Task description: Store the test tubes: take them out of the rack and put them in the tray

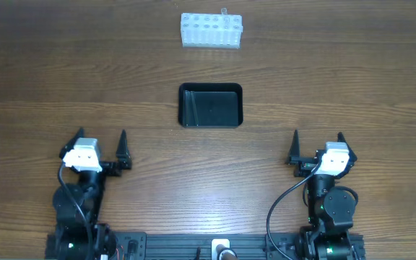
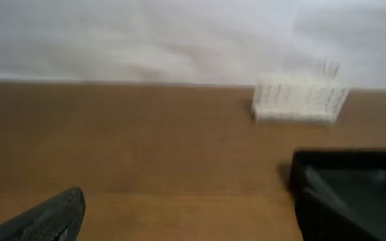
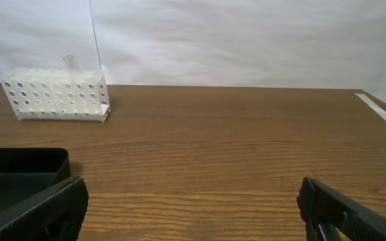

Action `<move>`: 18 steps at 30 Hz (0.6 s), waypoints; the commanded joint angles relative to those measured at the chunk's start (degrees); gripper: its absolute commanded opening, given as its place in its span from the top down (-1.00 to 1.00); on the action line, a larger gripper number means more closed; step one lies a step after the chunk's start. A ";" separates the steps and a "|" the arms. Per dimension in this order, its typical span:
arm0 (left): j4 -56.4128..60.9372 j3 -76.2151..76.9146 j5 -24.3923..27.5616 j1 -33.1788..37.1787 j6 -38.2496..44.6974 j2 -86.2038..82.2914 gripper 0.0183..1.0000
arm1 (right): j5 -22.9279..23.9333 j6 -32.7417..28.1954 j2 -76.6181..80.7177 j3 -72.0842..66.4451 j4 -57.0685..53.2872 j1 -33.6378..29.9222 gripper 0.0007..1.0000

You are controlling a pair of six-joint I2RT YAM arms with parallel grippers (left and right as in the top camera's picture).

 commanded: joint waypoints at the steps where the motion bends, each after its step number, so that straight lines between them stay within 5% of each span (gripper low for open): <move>1: -1.44 -0.39 0.96 0.31 0.81 -3.76 -1.00 | 0.57 0.15 -0.15 -0.28 -0.17 -0.33 -0.98; 18: -1.25 -0.39 0.96 0.31 0.81 -4.50 -1.00 | 0.57 0.13 -0.15 -0.28 -0.17 -0.33 -0.98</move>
